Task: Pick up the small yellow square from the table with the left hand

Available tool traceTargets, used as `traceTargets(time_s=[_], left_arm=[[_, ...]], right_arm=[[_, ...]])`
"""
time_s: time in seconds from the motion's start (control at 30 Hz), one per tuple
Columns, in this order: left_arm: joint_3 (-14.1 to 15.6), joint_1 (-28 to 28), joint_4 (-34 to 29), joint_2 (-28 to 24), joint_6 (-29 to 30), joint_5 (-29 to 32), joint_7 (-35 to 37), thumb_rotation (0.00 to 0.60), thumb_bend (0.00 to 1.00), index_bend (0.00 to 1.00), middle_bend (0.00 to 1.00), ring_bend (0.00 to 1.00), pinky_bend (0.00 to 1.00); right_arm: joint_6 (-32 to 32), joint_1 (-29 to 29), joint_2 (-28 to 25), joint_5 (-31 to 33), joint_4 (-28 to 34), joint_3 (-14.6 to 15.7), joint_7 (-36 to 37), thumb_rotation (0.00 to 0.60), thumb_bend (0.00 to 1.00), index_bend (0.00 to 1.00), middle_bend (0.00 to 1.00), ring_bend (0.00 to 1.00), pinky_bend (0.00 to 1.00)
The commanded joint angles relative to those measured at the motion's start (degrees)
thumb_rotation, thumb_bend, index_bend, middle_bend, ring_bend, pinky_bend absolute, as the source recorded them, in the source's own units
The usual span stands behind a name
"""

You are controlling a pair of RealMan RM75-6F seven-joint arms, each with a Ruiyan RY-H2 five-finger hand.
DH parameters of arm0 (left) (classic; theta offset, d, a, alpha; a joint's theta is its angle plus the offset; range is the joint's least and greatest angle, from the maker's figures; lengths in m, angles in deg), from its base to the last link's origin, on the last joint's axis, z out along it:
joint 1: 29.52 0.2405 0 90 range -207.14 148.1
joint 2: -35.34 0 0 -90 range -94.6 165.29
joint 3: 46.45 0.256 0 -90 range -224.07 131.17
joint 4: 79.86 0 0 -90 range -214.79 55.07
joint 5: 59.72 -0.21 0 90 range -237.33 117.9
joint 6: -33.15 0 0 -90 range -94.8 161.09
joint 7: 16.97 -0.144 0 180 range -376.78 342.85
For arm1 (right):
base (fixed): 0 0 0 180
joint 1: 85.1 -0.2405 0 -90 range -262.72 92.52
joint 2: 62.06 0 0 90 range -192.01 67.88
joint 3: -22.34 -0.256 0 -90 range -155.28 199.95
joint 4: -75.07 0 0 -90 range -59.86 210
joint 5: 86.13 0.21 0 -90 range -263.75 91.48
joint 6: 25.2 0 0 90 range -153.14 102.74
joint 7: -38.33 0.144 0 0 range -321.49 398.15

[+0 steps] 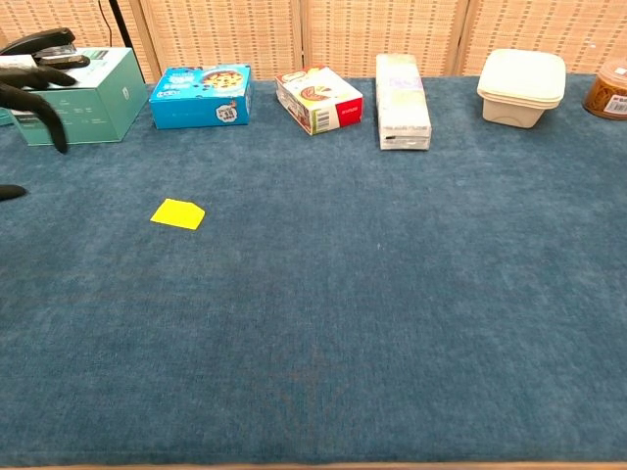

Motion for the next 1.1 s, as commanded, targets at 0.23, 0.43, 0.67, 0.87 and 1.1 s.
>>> traceTargets(time_s=[0.23, 0.43, 0.67, 0.87, 1.1], left_arm=[[-3.0, -10.0, 11.4, 12.7, -7.0, 10.4, -9.4, 0.600, 0.28, 0.40, 0.00, 0.00, 0.00], [-2.9, -13.8, 15.9, 17.6, -9.9, 15.0, -12.4, 0.600, 0.28, 0.41, 0.00, 0.00, 0.00], [-3.1, -18.7, 17.6, 19.9, -12.5, 24.1, -19.6, 0.600, 0.28, 0.42, 0.00, 0.00, 0.00], [-2.9, -22.0, 20.0, 22.3, -12.3, 29.1, -23.2, 0.600, 0.28, 0.42, 0.00, 0.00, 0.00], [-1.7, -24.4, 22.7, 25.1, -12.1, 31.9, -24.3, 0.600, 0.29, 0.43, 0.00, 0.00, 0.00]], right_arm=[[-1.1, -0.5, -0.6, 1.9, -0.5, -0.7, 2.1, 0.600, 0.00, 0.00, 0.00, 0.00, 0.00], [-1.7, -0.8, -0.8, 2.5, -0.7, -0.8, 2.8, 0.600, 0.00, 0.00, 0.00, 0.00, 0.00], [-2.1, -1.0, -0.9, 3.0, -0.8, -0.9, 3.0, 0.600, 0.00, 0.00, 0.00, 0.00, 0.00], [-2.8, -1.3, -0.7, 3.6, -1.0, -1.0, 2.7, 0.600, 0.00, 0.00, 0.00, 0.00, 0.00], [-3.1, -1.5, -0.6, 4.0, -1.1, -1.0, 2.7, 0.600, 0.00, 0.00, 0.00, 0.00, 0.00]])
